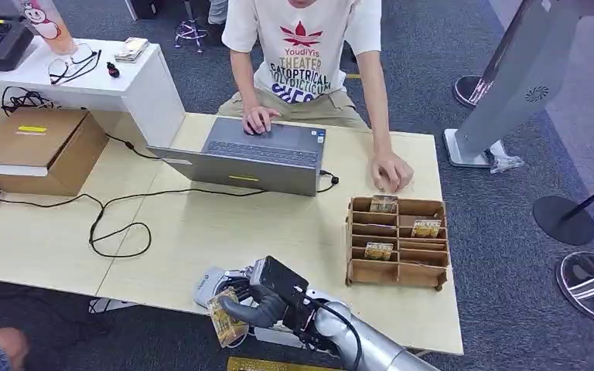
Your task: Pass the card to the sensor for recognition and then transmit it.
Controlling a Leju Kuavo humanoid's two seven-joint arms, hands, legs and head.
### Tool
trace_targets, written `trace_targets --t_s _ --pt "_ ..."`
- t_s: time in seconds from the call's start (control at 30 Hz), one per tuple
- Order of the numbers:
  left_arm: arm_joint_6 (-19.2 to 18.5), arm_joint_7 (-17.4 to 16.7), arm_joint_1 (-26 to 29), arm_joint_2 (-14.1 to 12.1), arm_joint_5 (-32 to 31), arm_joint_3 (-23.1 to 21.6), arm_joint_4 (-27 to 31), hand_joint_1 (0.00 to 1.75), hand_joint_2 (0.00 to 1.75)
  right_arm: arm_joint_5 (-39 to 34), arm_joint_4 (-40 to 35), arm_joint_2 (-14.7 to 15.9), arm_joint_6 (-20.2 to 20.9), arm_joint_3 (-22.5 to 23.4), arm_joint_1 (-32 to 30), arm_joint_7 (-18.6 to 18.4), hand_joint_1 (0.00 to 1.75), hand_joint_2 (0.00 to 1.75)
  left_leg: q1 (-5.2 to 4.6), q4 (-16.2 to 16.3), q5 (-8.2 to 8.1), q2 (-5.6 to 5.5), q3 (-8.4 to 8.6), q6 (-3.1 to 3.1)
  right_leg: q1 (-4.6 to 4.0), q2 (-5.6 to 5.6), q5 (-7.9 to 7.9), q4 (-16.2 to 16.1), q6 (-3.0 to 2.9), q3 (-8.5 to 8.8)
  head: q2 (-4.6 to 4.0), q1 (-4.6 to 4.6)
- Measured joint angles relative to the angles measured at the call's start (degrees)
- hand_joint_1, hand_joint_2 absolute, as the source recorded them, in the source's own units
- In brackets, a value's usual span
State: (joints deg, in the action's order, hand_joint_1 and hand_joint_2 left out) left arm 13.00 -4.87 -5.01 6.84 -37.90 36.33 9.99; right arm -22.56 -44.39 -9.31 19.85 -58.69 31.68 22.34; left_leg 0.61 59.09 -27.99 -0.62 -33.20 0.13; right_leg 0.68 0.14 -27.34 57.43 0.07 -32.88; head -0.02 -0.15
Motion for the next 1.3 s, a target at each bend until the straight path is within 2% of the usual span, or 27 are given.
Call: trace_targets --t_s 0.1,0.23,0.4,1.3 --pt "0.0 0.0 0.0 0.0 0.0 0.0 0.0 0.0 0.0 0.0 0.1 0.0 0.0 0.0 0.0 0.0 1.75 1.75 0.0 0.0 0.0 0.0 0.0 0.0 0.0 0.0 0.0 0.0 0.0 0.0 0.0 0.0" --pt "0.7 -1.0 -0.3 0.4 0.1 0.0 0.0 0.0 0.0 1.9 8.4 -2.1 -1.9 -0.3 2.1 1.0 1.75 1.75 0.01 0.0 0.0 0.0 0.0 -0.01 0.0 0.0 0.0 0.0 0.0 0.0 0.0 0.0" --pt "0.7 -1.0 -0.3 0.6 0.0 0.0 0.0 0.0 0.0 1.9 12.8 -2.6 -3.1 -0.3 3.0 1.0 1.75 1.75 0.0 0.0 0.0 0.0 0.0 -0.01 0.0 0.01 0.0 0.0 0.0 0.0 0.0 0.0" --pt "1.0 -2.1 -1.3 1.5 -2.1 -0.9 0.0 0.0 0.0 2.1 22.3 -3.6 -7.3 0.4 3.2 -4.1 1.75 1.75 0.0 0.0 0.0 0.01 0.02 -0.01 0.0 0.02 0.0 0.0 0.0 -0.01 0.0 0.0"
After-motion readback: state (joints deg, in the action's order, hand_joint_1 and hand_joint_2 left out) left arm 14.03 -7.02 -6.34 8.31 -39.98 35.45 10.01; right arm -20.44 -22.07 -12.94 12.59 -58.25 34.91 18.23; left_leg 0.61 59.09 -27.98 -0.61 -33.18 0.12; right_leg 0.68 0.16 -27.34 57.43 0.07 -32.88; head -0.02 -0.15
